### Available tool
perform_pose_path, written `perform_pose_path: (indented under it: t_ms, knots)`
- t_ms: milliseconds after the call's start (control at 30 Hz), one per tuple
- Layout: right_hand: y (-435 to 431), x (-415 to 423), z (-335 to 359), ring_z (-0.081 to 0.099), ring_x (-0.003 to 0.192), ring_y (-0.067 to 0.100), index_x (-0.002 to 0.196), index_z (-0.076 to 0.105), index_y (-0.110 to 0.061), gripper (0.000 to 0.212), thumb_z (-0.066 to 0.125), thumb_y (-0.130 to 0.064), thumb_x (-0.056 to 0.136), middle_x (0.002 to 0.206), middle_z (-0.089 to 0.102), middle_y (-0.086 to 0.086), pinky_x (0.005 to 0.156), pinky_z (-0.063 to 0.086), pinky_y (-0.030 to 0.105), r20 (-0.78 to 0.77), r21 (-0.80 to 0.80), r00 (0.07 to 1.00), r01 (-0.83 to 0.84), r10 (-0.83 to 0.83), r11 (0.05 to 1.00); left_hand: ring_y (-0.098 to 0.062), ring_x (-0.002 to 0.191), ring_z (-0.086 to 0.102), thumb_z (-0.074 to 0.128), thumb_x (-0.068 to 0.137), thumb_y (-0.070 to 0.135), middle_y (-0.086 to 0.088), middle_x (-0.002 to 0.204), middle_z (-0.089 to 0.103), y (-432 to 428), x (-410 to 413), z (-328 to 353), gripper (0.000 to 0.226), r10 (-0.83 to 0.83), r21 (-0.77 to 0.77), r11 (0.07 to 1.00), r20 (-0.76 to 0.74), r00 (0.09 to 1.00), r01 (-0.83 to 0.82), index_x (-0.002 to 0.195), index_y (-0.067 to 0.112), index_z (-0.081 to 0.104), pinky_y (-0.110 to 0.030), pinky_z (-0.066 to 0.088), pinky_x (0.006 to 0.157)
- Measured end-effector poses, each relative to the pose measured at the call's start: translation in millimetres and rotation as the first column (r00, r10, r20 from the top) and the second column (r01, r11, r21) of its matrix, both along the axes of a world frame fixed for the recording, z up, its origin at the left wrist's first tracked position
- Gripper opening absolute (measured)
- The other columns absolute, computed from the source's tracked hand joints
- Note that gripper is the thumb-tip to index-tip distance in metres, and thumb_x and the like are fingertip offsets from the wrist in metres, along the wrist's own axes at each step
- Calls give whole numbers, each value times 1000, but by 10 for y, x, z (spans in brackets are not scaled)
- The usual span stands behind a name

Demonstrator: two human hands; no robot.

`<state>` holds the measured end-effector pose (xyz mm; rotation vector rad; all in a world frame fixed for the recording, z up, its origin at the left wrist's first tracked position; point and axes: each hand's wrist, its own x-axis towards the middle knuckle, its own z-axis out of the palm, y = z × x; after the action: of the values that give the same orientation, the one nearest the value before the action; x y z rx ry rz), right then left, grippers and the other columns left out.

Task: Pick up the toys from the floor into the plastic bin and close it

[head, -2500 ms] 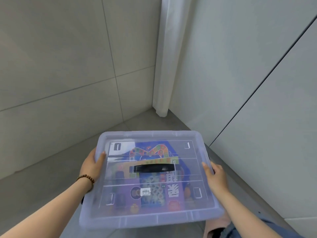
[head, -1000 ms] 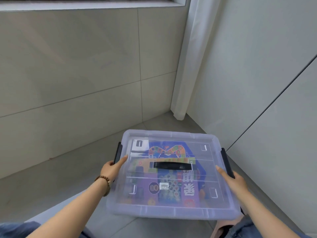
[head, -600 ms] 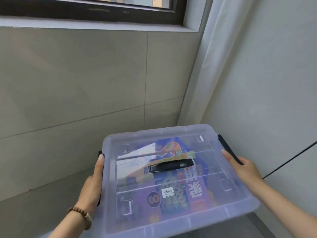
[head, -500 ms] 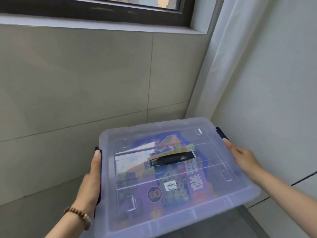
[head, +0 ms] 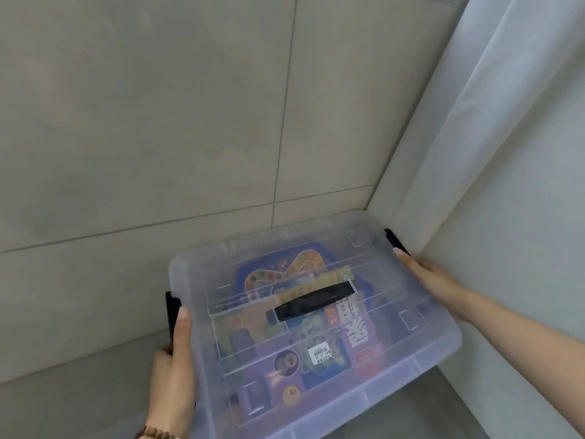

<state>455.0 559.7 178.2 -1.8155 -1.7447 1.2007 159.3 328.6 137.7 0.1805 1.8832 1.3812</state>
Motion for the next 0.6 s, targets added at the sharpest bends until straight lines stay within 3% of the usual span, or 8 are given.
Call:
perform_pose_path:
  t_ms: [133,233,300,400,467,500,533,600]
  knots:
    - [83,45,-111,61,99,17,115,62,-22,78,51,-78,62,108,67,-2,90,47,31,23,30,1000,-7,6,1000,-25,77,56,41,49,91,-9,86,60,82,41,-54,102,36,-39,999,-46,998,-38,97,3,56,-35,42,69]
    - [74,28,-156,54,116,20,127,55,-24,72,56,-69,70,123,60,-3,100,40,31,15,50,999,-41,41,998,-27,70,52,55,72,70,-16,85,58,108,99,-34,78,48,-81,995,-66,997,-53,100,-3,53,-31,34,57]
    - [42,-1,-97,49,123,20,133,50,-26,67,57,-62,77,130,55,-4,101,35,27,-6,44,998,-55,55,998,-26,69,51,58,75,61,-14,86,56,129,149,-1,74,29,-93,995,-82,996,-37,108,-6,51,-29,33,55]
    - [-147,-71,-7,50,121,18,134,50,-24,67,54,-62,79,134,54,-2,97,36,26,-20,116,1000,-11,13,993,-27,82,52,59,79,55,-13,102,56,115,225,118,74,42,-87,995,-99,994,-51,122,-3,44,-32,38,68]
    - [-435,-107,-27,46,126,17,137,45,-20,77,47,-70,78,141,48,2,102,35,29,23,234,998,51,-58,971,-30,121,45,53,74,67,-14,141,39,23,295,247,96,-28,-75,997,-161,987,16,143,7,23,-38,37,97]
    - [-634,-132,-57,38,134,17,141,40,-20,87,40,-78,75,147,40,2,110,30,33,60,288,997,38,-58,957,-28,137,27,44,66,82,-9,153,18,-52,322,271,111,-132,-103,989,-275,952,108,148,16,7,-41,26,110]
    - [-838,-154,-106,28,140,16,144,34,-22,96,30,-85,71,152,31,-1,115,23,37,106,320,994,-15,-20,947,-26,145,6,30,56,93,-4,158,-3,-135,348,234,119,-312,-193,948,-433,845,251,149,27,-7,-44,12,116]
    - [-1279,-213,-209,7,145,8,146,23,-36,100,11,-93,63,156,11,-13,119,6,39,219,337,964,-219,150,916,-24,140,-27,12,47,99,7,150,-36,-284,408,169,112,-686,-489,720,-606,402,492,136,47,-30,-52,-13,112]
